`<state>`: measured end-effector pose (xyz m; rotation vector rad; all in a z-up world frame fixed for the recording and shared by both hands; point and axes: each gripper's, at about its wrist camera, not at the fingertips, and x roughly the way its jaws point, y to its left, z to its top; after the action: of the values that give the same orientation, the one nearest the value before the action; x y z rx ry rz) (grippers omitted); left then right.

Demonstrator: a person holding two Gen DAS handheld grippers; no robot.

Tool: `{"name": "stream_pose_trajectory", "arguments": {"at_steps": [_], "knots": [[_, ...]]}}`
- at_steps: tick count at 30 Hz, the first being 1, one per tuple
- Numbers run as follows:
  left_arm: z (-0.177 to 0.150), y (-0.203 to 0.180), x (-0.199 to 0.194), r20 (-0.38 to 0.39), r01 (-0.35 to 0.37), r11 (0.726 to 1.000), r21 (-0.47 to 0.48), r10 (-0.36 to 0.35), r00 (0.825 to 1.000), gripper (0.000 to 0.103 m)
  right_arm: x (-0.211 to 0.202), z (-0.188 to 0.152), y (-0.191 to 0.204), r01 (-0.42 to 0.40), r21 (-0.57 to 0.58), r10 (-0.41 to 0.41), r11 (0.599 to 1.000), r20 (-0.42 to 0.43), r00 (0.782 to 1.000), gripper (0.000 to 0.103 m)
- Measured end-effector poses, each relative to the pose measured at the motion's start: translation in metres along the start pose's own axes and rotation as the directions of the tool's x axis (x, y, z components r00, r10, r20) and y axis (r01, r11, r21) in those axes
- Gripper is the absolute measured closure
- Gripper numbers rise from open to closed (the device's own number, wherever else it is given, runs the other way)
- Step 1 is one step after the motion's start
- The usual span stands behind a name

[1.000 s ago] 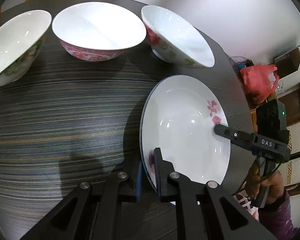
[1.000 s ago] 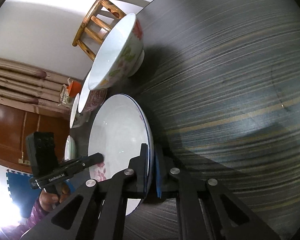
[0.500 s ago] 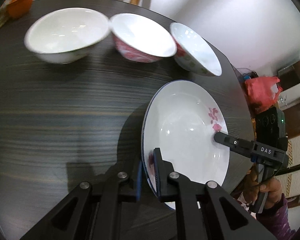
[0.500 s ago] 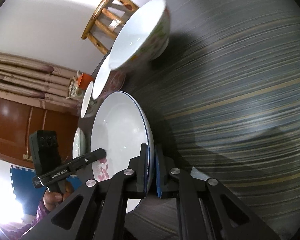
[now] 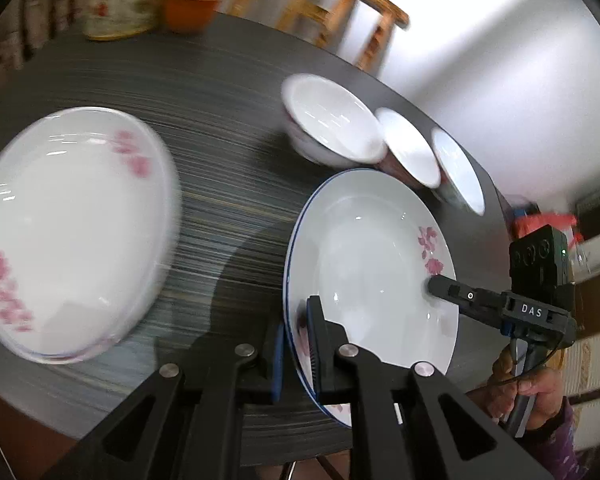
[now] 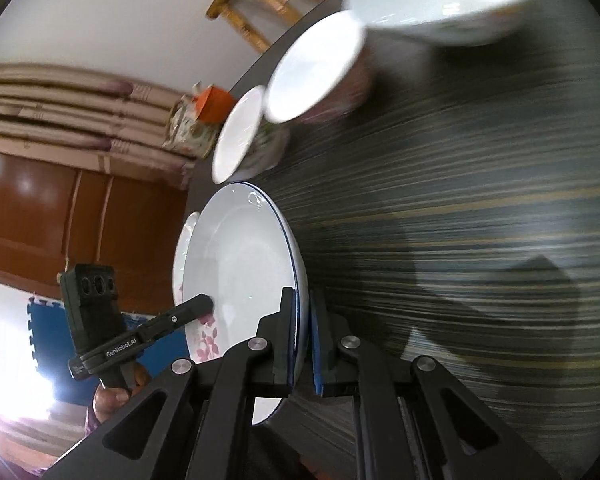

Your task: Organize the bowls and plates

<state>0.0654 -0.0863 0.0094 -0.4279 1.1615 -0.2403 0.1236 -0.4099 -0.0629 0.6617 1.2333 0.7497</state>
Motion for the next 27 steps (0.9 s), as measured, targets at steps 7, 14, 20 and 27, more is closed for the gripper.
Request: {"name": "stream_pose_trajectory", "arguments": {"at_steps": [7,14,20,27], "knots": [[0.013,0.067,-0.046,0.085,-0.032,0.994,-0.103,0.041,0.996,0.093,0.059,0.011,0.062,-0.037,-0.067,0.033,0.997,-0.066,0.997,0.093],[0.019,0.132,-0.072,0.134,-0.049,0.978,-0.202,0.077,0.988,0.092,0.115,0.025,0.115,-0.04,-0.13,0.023,0.991,-0.128,0.991,0.093],[0.017,0.169,-0.076,0.144,-0.062,0.964,-0.258,0.102,0.984,0.09,0.163,0.035,0.152,-0.011,-0.184,-0.022,0.983,-0.174,0.984,0.093],[0.014,0.184,-0.068,0.14,-0.078,0.96,-0.27,0.119,0.983,0.089,0.19,0.035,0.16,0.023,-0.21,-0.065,0.977,-0.197,0.978,0.093]]}}
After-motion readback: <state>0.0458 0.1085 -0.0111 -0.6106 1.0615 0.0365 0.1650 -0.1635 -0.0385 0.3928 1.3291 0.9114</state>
